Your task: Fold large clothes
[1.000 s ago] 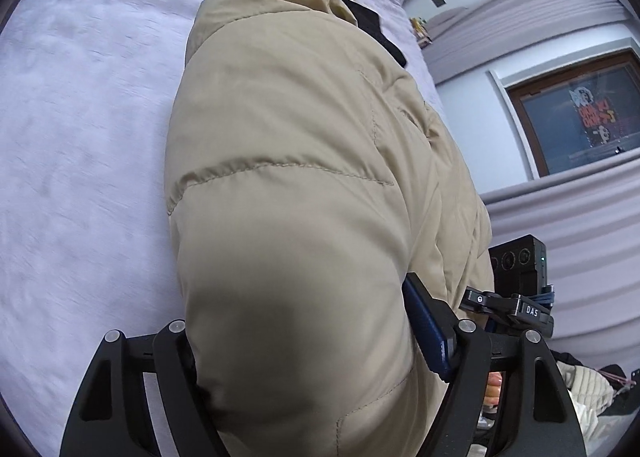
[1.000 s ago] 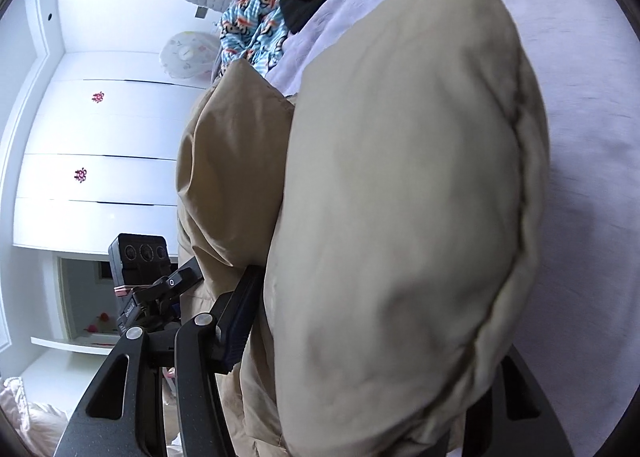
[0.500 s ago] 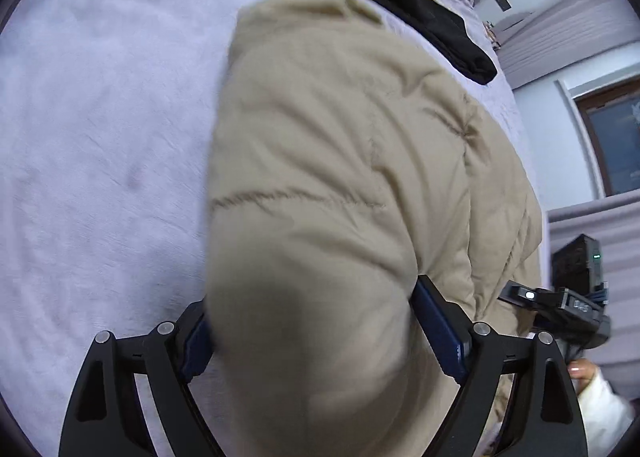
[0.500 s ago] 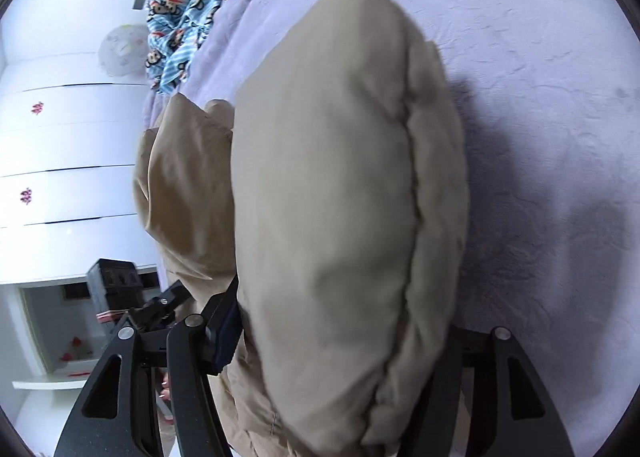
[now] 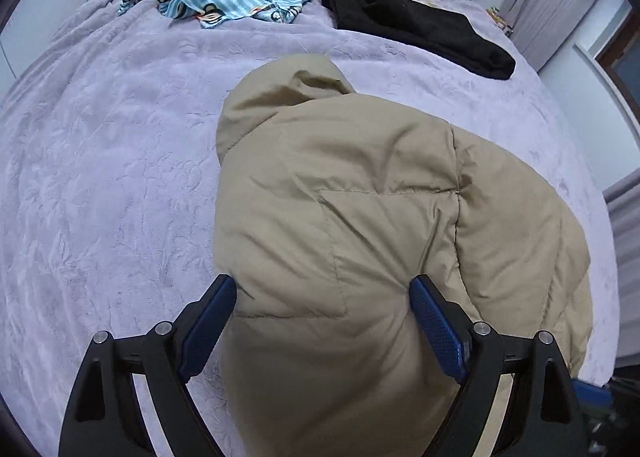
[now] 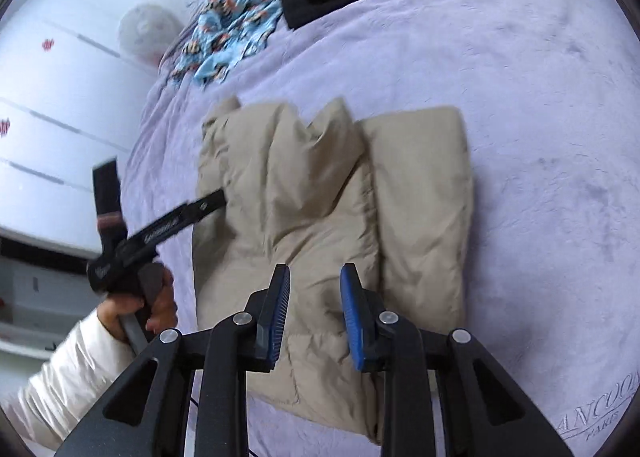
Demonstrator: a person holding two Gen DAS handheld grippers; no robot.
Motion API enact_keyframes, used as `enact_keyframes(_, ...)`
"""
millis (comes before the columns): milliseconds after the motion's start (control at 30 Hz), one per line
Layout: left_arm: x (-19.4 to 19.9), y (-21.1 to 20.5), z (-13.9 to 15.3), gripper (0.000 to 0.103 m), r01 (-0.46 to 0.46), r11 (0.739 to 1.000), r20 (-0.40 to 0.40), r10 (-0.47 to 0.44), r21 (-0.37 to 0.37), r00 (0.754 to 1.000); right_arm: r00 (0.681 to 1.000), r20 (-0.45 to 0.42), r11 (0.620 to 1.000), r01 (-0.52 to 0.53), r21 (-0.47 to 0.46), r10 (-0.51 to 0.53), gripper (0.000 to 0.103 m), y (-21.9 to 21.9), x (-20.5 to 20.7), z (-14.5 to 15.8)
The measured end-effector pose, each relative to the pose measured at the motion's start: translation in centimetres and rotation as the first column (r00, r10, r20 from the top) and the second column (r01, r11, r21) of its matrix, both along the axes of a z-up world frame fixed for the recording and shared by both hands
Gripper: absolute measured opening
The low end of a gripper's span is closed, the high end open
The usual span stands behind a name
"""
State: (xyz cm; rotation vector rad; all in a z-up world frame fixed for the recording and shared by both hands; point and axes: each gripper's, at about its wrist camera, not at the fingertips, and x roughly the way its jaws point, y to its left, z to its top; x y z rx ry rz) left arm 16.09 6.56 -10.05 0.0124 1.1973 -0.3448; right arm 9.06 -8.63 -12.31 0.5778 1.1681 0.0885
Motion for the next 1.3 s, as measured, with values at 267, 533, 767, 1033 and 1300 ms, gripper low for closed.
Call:
enact_keyframes(267, -1.1, -2.9, 0.2, 0.093, 0.041, 0.995, 0.012, -0.043, 0.086, 0.999, 0.992, -0.121, 0.985, -0.052, -0.165, 0.032, 0.012, 0.6, -3.0, -6.7)
enact_keyframes(533, -3.1, -1.3, 2.2, 0.093, 0.039, 0.992, -0.023, -0.036, 0.123, 0.999, 0.991, -0.132, 0.994, -0.026, -0.107, 0.012, 0.013, 0.0, -3.3, -6.4)
enact_keyframes(767, -4.9, 0.7, 3.6, 0.102, -0.009, 0.994, -0.038, 0.013, 0.107, 0.999, 0.991, -0.137, 0.996, -0.005, -0.093, -0.008, 0.017, -0.2, -3.5, -5.4)
enact_keyframes(1033, -6.7, 2.1, 4.4, 0.102, -0.016, 0.993, -0.04, 0.021, 0.119, 0.999, 0.986, -0.163, 0.996, 0.021, -0.084, -0.035, 0.017, -0.6, -5.3, -4.8)
enact_keyframes(1300, -7.9, 3.5, 5.1, 0.102, -0.041, 0.989, -0.01, 0.043, 0.141, 0.999, 0.977, -0.195, 0.995, 0.079, -0.061, -0.09, 0.017, -1.0, -6.8, -5.5)
